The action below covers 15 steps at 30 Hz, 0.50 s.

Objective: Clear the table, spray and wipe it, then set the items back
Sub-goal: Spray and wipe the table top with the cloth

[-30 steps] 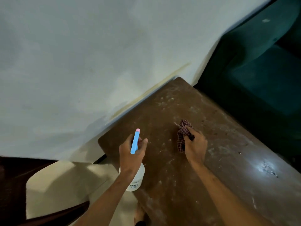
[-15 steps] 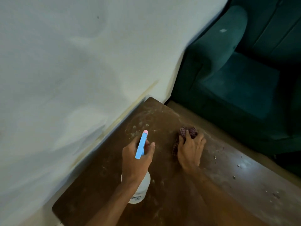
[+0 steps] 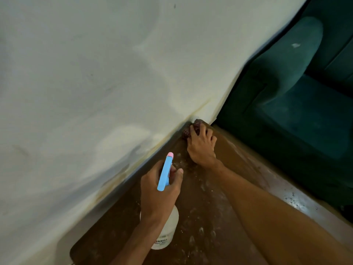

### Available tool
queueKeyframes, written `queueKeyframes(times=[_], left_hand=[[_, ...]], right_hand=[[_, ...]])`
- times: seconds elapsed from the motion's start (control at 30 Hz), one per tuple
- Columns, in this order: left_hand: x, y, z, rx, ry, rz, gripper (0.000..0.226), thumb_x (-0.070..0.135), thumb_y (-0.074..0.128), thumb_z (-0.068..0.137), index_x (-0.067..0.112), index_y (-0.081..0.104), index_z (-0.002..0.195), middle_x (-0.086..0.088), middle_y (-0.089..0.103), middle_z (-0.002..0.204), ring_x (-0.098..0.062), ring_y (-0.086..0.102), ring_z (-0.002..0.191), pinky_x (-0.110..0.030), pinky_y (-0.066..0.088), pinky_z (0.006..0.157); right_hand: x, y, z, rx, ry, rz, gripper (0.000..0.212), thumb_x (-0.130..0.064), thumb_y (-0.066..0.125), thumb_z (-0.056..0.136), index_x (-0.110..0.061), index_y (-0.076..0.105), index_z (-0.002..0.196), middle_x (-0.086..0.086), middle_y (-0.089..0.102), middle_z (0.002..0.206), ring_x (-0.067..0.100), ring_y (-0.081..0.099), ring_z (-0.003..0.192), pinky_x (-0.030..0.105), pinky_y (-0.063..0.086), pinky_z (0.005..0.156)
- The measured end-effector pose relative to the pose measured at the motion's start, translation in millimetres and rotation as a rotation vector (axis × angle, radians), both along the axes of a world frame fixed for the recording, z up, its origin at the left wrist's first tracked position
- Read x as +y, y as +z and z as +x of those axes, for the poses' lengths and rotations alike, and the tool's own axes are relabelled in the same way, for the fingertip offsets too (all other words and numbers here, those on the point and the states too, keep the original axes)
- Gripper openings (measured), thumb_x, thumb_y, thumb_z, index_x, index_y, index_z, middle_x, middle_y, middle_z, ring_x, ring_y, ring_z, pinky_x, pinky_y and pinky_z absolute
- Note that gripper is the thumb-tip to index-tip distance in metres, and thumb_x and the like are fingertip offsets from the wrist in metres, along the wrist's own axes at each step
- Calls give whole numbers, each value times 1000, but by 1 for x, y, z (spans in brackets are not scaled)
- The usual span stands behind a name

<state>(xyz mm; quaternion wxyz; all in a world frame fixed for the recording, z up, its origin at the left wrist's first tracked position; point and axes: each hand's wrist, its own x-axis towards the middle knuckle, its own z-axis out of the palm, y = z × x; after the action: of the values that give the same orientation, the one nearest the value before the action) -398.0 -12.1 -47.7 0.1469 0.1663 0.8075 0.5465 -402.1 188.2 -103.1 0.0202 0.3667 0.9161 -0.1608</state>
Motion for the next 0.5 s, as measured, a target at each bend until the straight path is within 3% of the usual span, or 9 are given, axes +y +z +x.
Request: queueKeyframes(times=[0.23, 0.33, 0.4, 0.5], left_hand=[[-32, 5, 11, 47, 81, -32, 33, 44, 72, 80, 15, 69, 96, 13, 64, 72, -14, 68, 61, -18, 59, 59], [-45, 7, 22, 46, 86, -35, 29, 39, 75, 79, 14, 68, 91, 14, 63, 70, -5, 68, 67, -11, 55, 57], [-48, 6, 30, 32, 80, -39, 24, 33, 78, 80, 13, 70, 92, 11, 66, 72, -3, 68, 71, -14, 58, 59], [-50, 8, 41, 26, 78, -11, 22, 30, 79, 80, 15, 70, 94, 10, 68, 76, -9, 69, 70, -20, 61, 64]], right_hand=[[-68, -7, 28, -76, 526, 29, 54, -45, 32, 104, -35, 21, 156, 6, 14, 162, 33, 12, 146, 55, 12, 120], [-55, -4, 51, -124, 662, 77, 57, -47, 30, 104, -39, 10, 157, 2, 4, 165, 30, 6, 149, 53, 8, 119], [-32, 1, 67, -164, 603, 107, 59, -47, 28, 104, -39, 5, 157, 1, -4, 166, 30, 4, 149, 53, 7, 119], [2, 2, 93, -185, 252, 125, 59, -46, 27, 105, -35, 6, 158, 5, -4, 166, 34, 4, 150, 56, 6, 120]])
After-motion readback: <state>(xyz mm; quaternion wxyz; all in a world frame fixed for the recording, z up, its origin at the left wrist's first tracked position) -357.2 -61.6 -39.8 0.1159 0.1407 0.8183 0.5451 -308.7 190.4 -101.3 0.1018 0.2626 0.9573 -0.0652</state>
